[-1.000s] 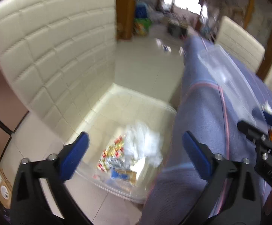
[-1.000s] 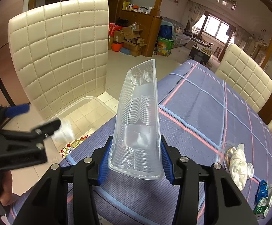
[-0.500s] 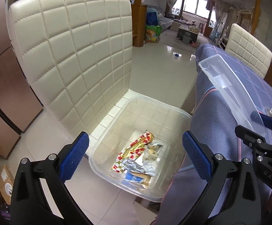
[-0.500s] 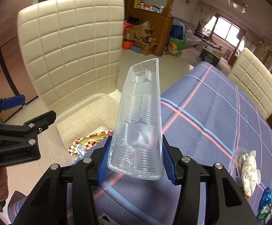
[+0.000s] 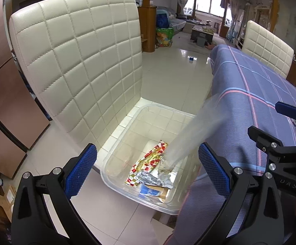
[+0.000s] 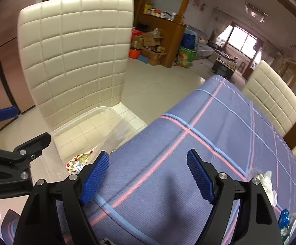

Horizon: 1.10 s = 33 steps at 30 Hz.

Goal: Collect trash
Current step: 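Open the right tool to drop the clear tray into the bin, then move both tools back over the table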

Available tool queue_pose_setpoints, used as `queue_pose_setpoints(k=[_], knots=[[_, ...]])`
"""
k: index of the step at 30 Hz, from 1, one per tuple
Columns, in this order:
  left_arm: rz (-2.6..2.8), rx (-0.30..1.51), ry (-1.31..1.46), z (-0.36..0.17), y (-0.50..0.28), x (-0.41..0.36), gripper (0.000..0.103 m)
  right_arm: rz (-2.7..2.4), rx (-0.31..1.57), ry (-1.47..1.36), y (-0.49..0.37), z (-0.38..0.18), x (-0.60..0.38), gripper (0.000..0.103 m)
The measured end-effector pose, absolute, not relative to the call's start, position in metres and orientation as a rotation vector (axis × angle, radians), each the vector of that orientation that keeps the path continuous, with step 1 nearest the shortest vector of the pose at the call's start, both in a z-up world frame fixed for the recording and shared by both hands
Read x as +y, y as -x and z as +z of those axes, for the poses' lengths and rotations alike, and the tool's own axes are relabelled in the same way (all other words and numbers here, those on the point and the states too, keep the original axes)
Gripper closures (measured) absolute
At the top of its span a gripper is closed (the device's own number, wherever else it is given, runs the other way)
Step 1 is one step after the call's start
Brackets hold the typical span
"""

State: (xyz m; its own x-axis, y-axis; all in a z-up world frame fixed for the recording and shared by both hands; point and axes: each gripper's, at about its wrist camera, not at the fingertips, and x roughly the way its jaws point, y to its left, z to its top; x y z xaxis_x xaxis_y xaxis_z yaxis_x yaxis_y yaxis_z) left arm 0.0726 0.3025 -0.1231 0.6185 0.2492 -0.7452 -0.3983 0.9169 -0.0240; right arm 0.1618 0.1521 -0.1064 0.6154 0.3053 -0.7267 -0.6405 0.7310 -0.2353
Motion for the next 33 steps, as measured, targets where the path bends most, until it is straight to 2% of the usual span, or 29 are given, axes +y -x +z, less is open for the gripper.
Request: queue_pose_setpoints(k=[16, 23, 33], knots=[[0.285, 0.796, 0.119, -0.098, -0.078, 0.251, 0.005, 0.49, 0.727, 0.429, -0.157, -0.086, 0.102, 0.026], [0.204, 0.807, 0.091, -0.088, -0.082, 0.208, 0.004, 0.38, 0.697, 0.355, -0.148, -0.071, 0.039, 0.026], [0.023, 0.837, 0.035, -0.084, -0.107, 0.103, 0.004, 0.117, 0.728, 0.232, -0.148, -0.071, -0.091, 0.026]])
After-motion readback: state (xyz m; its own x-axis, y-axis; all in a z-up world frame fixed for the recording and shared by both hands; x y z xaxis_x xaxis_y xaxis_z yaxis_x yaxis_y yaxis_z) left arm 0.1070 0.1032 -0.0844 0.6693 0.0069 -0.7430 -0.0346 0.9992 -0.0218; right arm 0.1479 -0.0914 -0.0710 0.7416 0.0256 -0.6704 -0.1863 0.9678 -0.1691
